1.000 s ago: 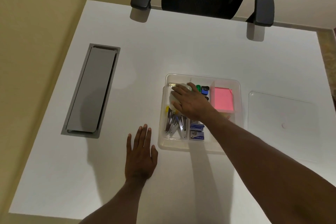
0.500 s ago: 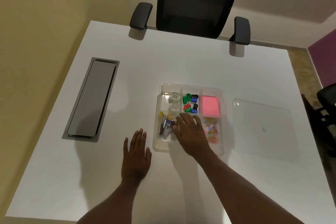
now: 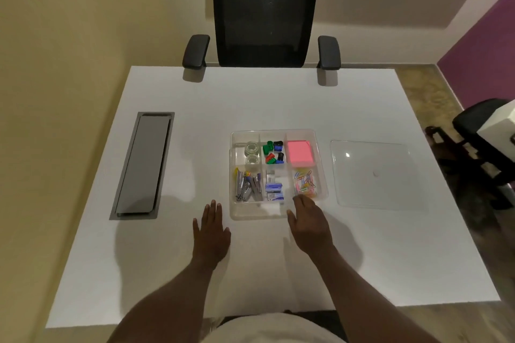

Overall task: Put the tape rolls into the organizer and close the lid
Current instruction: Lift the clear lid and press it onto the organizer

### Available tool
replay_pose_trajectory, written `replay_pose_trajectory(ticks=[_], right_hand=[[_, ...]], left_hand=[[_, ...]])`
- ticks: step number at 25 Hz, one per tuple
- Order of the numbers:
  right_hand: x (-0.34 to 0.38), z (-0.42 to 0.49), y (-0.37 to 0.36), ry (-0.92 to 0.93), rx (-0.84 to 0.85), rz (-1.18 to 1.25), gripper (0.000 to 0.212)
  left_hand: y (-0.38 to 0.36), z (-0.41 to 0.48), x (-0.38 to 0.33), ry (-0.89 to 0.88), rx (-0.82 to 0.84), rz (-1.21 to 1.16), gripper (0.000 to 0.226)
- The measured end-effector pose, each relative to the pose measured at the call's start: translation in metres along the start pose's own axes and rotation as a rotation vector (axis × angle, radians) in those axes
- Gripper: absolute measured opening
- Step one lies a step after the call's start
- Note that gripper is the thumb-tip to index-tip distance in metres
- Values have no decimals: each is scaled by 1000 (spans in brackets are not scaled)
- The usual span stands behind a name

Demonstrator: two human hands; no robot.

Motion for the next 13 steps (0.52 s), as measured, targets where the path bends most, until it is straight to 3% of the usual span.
replay_pose_trajectory(ticks=[7, 13], right_hand=[[-20, -11, 6, -129, 106, 139, 54], [-43, -6, 21, -105, 125, 158, 55]], left_hand=[[-4, -19, -14, 28, 39, -13, 76], [7, -26, -40, -31, -169, -137, 79]])
Point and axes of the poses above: each hand's wrist, its own z-axis towards the middle knuckle, its own y-axis out of the back of the hand, x = y × z, the point moved 3 cm from there along z, towards the middle knuckle, and after that the axes turned 11 degrees about x, right-handed, at the moved point
